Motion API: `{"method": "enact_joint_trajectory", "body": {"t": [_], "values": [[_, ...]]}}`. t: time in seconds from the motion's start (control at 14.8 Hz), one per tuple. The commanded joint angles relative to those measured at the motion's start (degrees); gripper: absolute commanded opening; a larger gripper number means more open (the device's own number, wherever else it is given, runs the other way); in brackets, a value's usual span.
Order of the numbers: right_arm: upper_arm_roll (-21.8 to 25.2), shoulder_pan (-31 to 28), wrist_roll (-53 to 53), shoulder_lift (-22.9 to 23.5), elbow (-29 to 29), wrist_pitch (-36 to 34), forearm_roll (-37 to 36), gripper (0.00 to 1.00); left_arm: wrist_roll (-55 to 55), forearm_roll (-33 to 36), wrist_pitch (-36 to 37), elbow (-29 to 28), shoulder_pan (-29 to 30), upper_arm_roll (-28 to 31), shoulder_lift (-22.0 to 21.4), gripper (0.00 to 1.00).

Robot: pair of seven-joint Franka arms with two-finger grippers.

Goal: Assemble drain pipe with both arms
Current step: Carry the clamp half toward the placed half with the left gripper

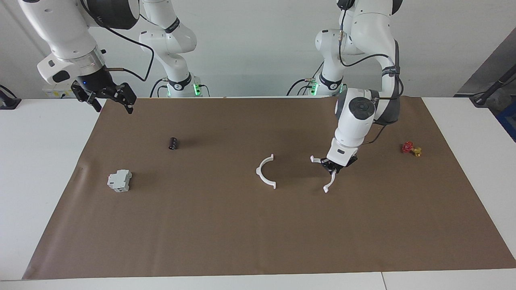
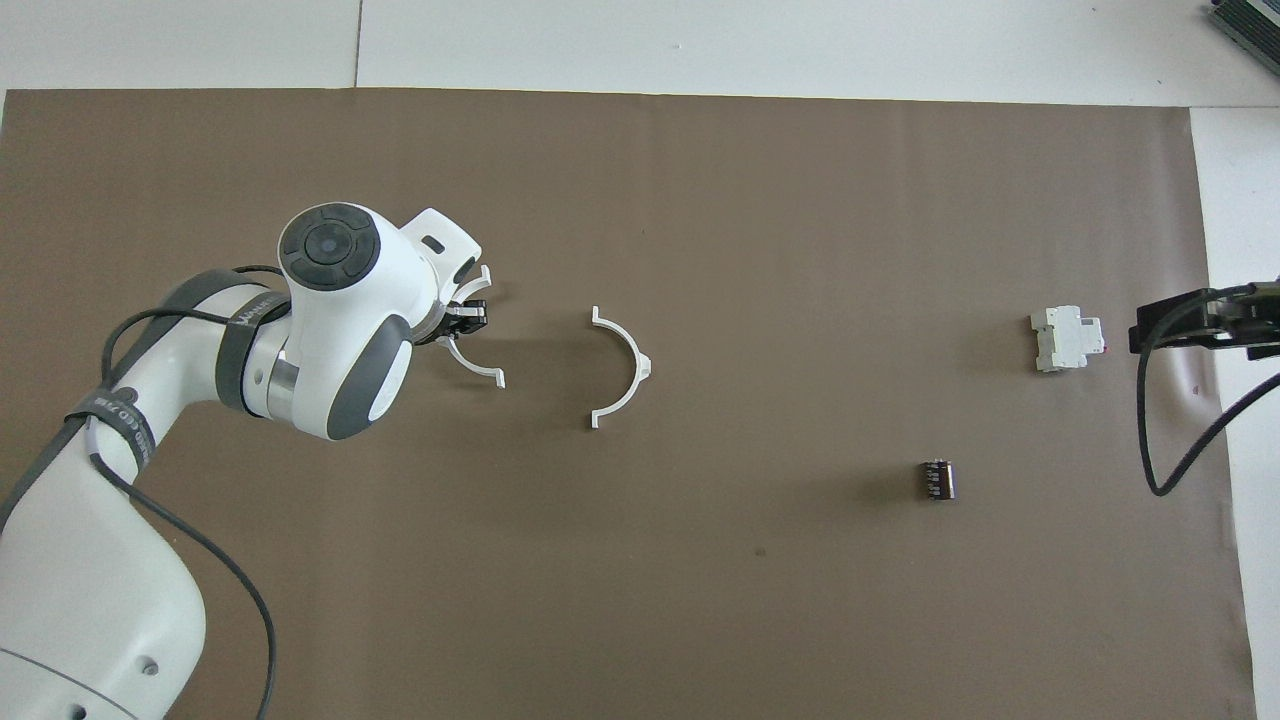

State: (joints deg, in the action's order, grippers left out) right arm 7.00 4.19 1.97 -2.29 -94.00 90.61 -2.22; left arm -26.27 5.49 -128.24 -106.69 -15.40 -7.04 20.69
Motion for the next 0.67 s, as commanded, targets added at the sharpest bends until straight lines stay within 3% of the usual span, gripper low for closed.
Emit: {"method": "enact_joint_trajectory", "body": {"t": [0.0,0.61], "values": [[-0.4,-0.6,-1.3,-1.1,-1.1,0.3,-0.2,1.0,-0.6,1.3,-0.3,3.6,-4.2,0.8,3.3,0.04],[-0.4,-0.6,-1.3,-1.1,-1.1,0.3,-0.2,1.0,-1.4,1.5,0.0,0.9,-7.6,0.9,2.3,0.04]]}}
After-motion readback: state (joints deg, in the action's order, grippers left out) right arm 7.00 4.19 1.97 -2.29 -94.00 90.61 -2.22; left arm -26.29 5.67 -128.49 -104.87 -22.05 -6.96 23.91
